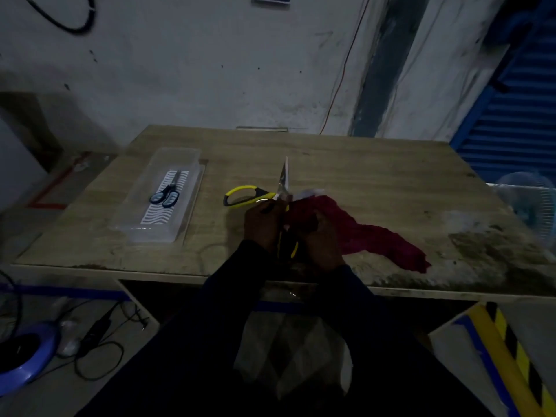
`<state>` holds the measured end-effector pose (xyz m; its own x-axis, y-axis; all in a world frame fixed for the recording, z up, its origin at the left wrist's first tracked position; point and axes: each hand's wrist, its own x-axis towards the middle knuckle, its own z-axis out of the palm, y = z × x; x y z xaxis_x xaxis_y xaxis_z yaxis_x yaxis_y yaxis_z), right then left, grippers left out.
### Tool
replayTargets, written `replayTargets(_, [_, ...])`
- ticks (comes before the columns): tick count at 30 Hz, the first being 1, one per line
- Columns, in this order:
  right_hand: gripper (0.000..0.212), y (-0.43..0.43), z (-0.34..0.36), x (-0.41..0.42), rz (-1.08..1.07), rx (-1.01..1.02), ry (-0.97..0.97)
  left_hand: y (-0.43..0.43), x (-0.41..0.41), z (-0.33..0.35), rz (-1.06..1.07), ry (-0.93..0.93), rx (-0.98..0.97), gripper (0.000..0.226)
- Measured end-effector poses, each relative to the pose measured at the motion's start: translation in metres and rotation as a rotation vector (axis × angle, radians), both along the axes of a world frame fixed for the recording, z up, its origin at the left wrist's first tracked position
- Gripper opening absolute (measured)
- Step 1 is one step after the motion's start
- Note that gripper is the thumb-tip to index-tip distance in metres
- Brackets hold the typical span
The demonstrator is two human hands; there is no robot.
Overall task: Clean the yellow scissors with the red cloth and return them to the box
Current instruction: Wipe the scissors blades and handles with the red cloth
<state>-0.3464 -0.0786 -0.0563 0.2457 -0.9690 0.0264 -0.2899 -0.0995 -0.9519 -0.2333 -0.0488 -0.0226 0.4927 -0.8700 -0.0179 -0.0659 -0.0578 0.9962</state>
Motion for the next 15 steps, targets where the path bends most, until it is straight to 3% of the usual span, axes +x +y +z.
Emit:
replayTargets(2, [0.021,-0.003,0.008,-0.009,-0.004,-0.051,0.028,0.003,0.010,0.001,-0.092,-0.358,0.082,0.049])
replayTargets(4, [0.007,-0.009,0.015,-0.019,0.054,-0.141,-0.027,0.008,0.030,0.006,0.072,-0.751,0.060,0.053])
replayTargets(6, [0.023,-0.010,0.028,-0.029,0.109,-0.168,-0.080,0.010,0.050,0.009,0.306,-1.002,-0.123,0.049])
replayTargets(8, [0.031,-0.013,0.033,-0.033,0.144,-0.150,-0.046,0.005,0.065,0.016,0.290,-1.006,-0.223,0.047])
replayTargets(10, [0.032,-0.017,0.036,-0.032,0.155,-0.141,0.011,-0.005,0.068,0.024,-0.031,-1.006,0.027,0.057])
replayTargets(12, [0.032,-0.022,0.037,-0.030,0.185,-0.113,0.023,-0.009,0.065,0.026,-0.291,-0.978,0.179,0.048])
replayTargets(15, [0.038,-0.028,0.035,-0.028,0.229,-0.013,-0.110,-0.004,0.056,0.024,-0.305,-0.398,0.045,0.029])
